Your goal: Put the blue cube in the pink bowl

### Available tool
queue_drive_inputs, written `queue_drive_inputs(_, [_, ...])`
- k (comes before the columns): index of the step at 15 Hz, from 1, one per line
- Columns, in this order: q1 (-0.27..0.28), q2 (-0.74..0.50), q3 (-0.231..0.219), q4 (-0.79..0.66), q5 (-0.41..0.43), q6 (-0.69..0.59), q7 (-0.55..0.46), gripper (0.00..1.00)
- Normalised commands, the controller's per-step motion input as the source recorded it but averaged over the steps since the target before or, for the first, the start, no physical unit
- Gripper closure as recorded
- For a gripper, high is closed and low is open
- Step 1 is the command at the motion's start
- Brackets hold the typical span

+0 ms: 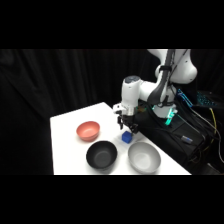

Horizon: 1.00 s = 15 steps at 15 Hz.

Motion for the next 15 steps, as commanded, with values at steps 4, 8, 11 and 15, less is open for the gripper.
queue_drive_inputs(4, [0.163,0.15,-0.146,-0.01,-0.226,0.25,0.28,0.00])
queue_drive_inputs(8, [0.166,0.14,-0.160,-0.01,-0.151,0.27,0.21,0.00])
queue_drive_inputs(11, [0.198,0.15,-0.232,0.02,-0.180,0.25,0.21,0.00])
queue_drive_inputs(15, [0.159,0.12,-0.177,0.04,-0.107,0.19,0.13,0.00])
